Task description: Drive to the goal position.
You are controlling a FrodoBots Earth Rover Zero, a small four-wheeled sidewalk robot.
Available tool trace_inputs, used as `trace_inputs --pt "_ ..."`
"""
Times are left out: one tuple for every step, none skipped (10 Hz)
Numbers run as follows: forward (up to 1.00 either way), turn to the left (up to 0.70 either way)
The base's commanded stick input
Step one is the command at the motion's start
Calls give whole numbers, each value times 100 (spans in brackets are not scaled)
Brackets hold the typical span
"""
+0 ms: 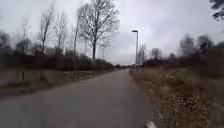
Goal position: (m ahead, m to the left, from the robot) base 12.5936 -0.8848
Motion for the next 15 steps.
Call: trace_inputs --pt "100 -5" --pt "100 -1" --pt "100 0" --pt "100 0" --pt "100 0" --pt "100 0" --pt "100 0" --pt "100 0" --pt "100 0" --pt "100 -33" --pt "100 -40" --pt "100 -40" --pt "100 -40" --pt "100 -28" --pt "100 -4"
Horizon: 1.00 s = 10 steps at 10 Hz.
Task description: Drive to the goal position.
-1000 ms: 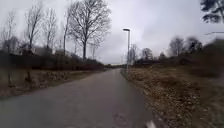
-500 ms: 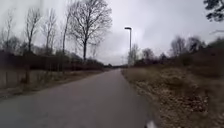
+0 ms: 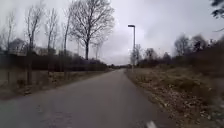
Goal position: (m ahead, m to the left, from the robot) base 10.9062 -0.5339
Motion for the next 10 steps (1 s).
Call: trace_inputs --pt "100 0" --pt "100 0" --pt "100 0" --pt "100 0" --pt "100 0" --pt "100 -2" --pt "100 -17" --pt "100 -34" --pt "100 -37" --pt "100 -37"
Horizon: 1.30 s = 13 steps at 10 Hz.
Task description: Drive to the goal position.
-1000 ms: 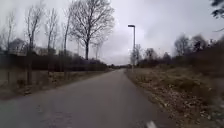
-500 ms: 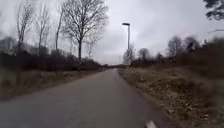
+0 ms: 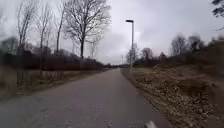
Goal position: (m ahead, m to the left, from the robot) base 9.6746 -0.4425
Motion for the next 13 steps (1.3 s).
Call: trace_inputs --pt "100 -8" --pt "100 -6" --pt "100 -5" --pt "100 -3" --pt "100 -1" --pt "100 0" --pt "100 0" --pt "100 -2" --pt "100 -19" --pt "100 -34" --pt "100 -20" --pt "100 -6" --pt "100 0"
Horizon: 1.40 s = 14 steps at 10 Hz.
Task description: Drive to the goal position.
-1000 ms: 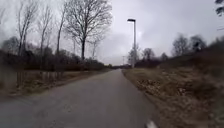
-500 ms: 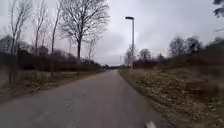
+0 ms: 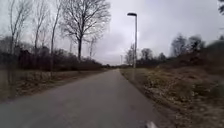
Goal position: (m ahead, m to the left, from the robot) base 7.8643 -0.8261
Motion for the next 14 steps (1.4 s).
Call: trace_inputs --pt "100 0" --pt "100 0" --pt "100 0" --pt "100 0" --pt "100 0" --pt "100 0" --pt "100 -9" --pt "100 -33" --pt "100 -32" --pt "100 -21" --pt "100 -5" --pt "100 0" --pt "100 0" --pt "100 0"
